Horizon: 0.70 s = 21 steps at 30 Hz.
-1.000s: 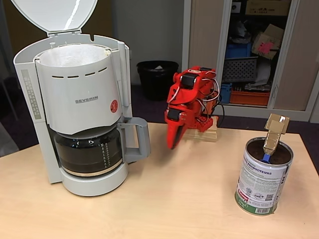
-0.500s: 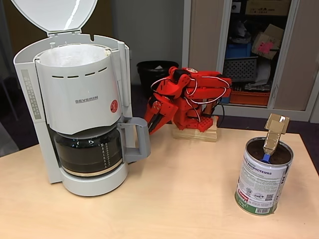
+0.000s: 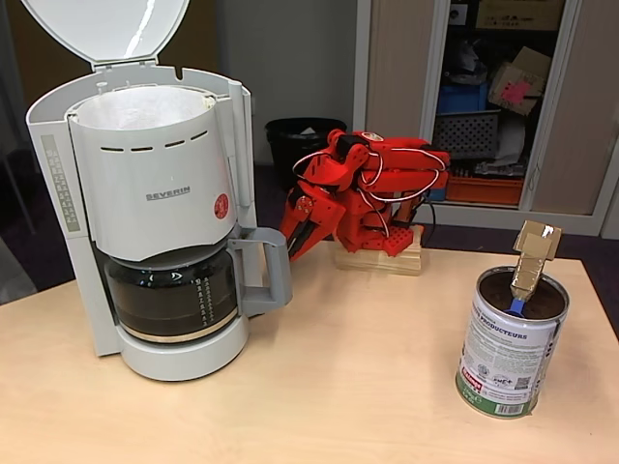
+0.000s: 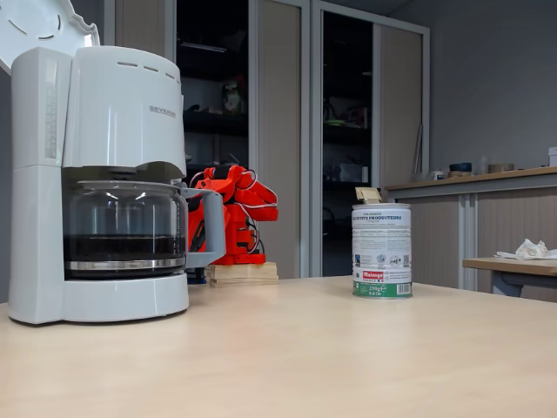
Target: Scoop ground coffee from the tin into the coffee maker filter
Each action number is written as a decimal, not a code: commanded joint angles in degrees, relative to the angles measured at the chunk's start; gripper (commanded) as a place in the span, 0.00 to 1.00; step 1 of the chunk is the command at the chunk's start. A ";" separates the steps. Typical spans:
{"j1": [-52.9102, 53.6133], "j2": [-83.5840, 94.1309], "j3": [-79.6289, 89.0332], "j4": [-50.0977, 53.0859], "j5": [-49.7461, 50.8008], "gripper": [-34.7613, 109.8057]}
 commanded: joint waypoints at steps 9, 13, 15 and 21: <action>0.79 0.79 0.26 0.70 0.44 0.24; -5.19 0.79 0.26 0.70 0.35 0.24; -12.13 0.53 0.26 0.62 0.62 0.24; -27.77 -2.81 0.35 -1.14 3.69 0.24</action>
